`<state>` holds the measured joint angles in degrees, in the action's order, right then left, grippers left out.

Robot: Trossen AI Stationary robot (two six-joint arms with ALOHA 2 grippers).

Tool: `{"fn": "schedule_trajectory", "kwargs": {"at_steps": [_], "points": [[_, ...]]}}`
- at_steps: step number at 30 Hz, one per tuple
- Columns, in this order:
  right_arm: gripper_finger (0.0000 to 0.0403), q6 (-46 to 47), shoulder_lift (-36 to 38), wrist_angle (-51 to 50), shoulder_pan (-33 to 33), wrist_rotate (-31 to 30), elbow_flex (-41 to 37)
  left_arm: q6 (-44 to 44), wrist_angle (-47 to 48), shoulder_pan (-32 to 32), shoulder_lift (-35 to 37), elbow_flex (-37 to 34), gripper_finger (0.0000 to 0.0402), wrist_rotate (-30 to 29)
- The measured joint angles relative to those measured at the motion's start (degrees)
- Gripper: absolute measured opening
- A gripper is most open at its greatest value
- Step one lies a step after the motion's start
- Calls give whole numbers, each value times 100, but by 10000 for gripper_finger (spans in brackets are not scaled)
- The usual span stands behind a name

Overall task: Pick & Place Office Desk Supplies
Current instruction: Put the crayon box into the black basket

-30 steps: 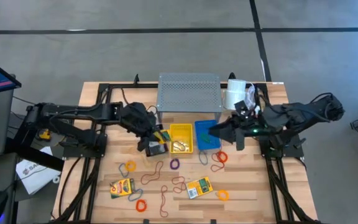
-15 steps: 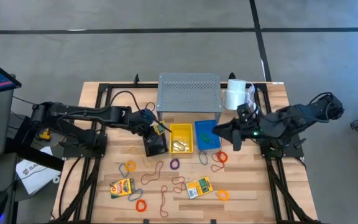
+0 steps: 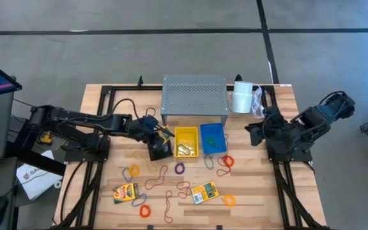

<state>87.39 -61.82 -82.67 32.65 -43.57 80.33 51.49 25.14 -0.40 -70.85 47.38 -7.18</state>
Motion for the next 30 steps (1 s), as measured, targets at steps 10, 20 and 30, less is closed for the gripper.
{"fn": "schedule_trajectory", "kwargs": {"at_steps": [10, 20, 30], "points": [[107, 566, 773, -336, 228, 134, -860, 749, -9, -2, -84, -5, 26, -219], [107, 561, 1559, 77, 259, 129, -1706, 1666, 288, -121, -423, -3, 26, -423], [107, 464, 1733, 140, 259, 107, -1890, 2273, 368, -144, -853, -3, 26, -378]]}}
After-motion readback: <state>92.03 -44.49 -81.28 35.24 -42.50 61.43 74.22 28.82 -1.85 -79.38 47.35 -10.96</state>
